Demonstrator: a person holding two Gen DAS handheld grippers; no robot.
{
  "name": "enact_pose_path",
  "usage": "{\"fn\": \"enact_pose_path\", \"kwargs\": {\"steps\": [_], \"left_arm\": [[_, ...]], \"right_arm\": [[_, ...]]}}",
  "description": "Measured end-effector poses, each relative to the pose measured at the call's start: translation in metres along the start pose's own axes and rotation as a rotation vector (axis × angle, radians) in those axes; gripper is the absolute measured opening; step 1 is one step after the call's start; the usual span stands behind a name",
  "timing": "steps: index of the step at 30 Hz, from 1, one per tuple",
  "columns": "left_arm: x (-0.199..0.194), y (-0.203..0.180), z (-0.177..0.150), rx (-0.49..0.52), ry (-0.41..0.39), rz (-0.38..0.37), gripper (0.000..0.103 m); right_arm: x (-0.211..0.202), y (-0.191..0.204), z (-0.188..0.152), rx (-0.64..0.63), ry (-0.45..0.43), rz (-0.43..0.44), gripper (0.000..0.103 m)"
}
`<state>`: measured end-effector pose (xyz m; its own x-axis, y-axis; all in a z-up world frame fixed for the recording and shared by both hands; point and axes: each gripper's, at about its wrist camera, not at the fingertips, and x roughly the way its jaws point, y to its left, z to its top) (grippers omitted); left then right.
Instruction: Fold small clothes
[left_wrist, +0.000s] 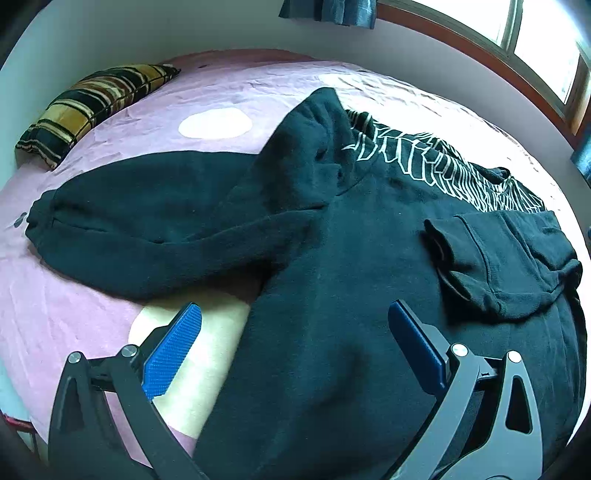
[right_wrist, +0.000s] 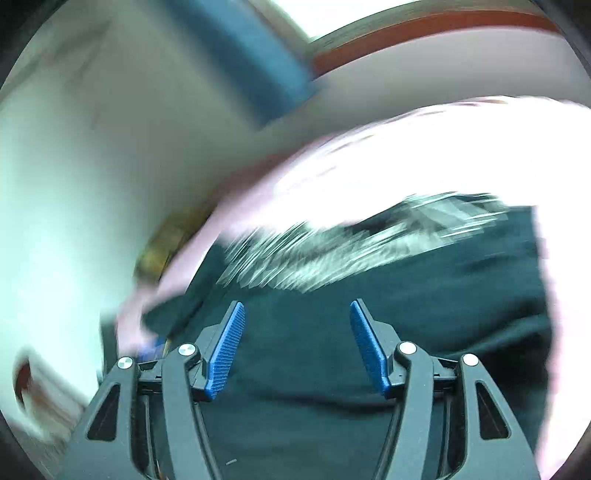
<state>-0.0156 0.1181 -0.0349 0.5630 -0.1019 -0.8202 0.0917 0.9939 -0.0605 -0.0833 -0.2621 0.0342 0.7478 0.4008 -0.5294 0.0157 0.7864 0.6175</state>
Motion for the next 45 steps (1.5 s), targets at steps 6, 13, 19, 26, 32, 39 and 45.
{"fn": "enact_pose_path", "kwargs": {"steps": [6,13,19,26,32,39,45], "left_arm": [[0.004,-0.02,0.005,0.021,0.003,-0.003,0.101],[0.011,-0.044,0.01,0.046,0.025,0.005,0.101],[0.018,-0.06,0.014,0.068,0.039,0.015,0.101],[0.019,-0.059,0.013,0.071,0.042,0.01,0.101],[0.017,-0.055,0.011,0.065,0.041,-0.002,0.101],[0.019,-0.055,0.008,0.063,0.041,-0.006,0.101],[0.012,-0.055,0.005,0.061,0.032,-0.019,0.101]], "right_arm": [[-0.013,-0.186,0.044,0.416,-0.109,-0.135,0.055],[0.048,-0.218,0.056,0.436,-0.005,-0.105,0.055],[0.059,-0.194,0.071,0.304,0.033,-0.144,0.007],[0.057,-0.218,0.069,0.298,0.03,-0.273,0.007],[0.028,-0.23,0.049,0.487,-0.016,-0.126,0.037],[-0.003,-0.185,-0.001,0.478,0.053,-0.04,0.07],[-0.011,-0.161,-0.023,0.308,0.136,-0.165,0.017]]}}
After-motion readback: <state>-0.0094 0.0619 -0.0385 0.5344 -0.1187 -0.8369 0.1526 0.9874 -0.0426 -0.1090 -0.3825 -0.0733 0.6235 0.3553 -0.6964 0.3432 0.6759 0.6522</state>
